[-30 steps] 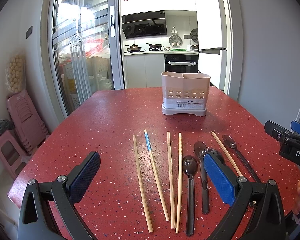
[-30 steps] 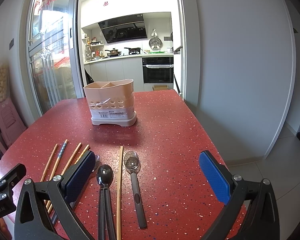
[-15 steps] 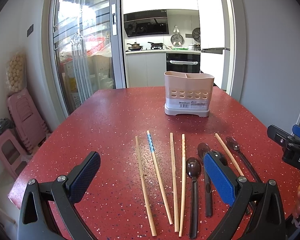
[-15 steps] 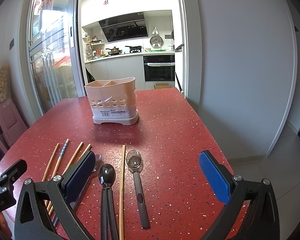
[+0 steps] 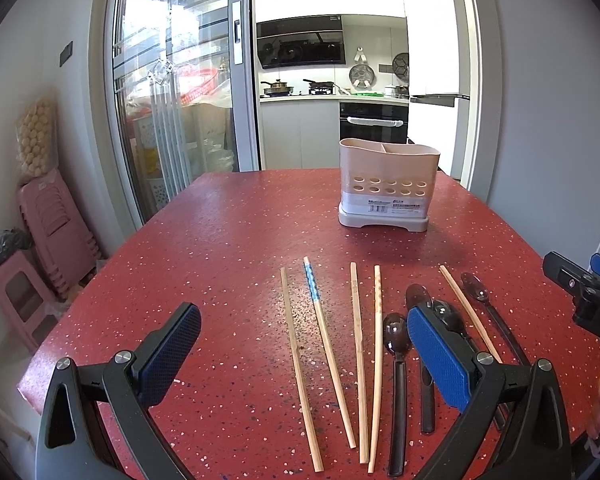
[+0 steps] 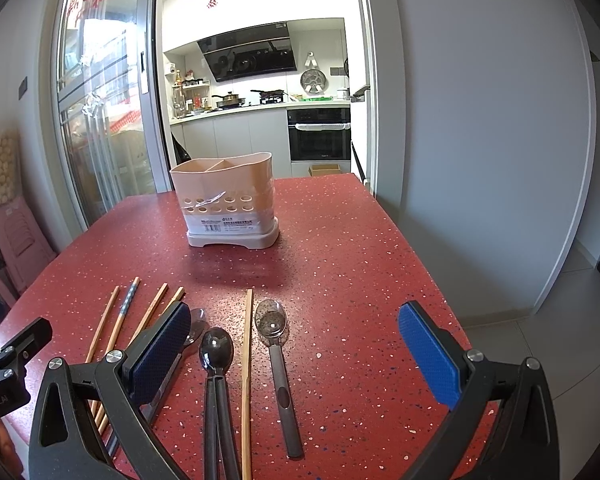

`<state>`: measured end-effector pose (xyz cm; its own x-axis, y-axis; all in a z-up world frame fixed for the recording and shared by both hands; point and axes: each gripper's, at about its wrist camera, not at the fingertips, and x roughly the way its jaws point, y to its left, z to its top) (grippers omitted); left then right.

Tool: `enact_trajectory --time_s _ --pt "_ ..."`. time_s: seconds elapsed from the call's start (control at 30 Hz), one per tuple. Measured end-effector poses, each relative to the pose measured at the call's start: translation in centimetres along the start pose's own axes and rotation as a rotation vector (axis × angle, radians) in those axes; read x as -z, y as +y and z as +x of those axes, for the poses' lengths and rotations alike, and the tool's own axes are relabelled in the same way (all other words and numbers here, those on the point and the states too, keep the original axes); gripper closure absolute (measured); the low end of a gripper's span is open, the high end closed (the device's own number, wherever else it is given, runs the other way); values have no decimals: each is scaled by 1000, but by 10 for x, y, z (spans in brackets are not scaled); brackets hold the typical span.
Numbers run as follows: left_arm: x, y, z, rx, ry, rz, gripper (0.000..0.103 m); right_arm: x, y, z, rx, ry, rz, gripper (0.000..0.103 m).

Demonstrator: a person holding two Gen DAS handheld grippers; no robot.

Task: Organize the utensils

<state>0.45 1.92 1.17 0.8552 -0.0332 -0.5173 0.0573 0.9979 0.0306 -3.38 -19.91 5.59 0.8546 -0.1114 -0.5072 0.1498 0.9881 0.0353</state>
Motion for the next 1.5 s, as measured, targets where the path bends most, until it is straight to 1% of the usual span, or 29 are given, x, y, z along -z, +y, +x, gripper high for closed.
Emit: enact_trajectory --time_s 1.33,1.5 --pt "0 2 4 -11 13 -8 0 2 1 3 -2 12 1 0" --pt "0 2 7 0 37 0 0 0 2 7 -3 30 -5 0"
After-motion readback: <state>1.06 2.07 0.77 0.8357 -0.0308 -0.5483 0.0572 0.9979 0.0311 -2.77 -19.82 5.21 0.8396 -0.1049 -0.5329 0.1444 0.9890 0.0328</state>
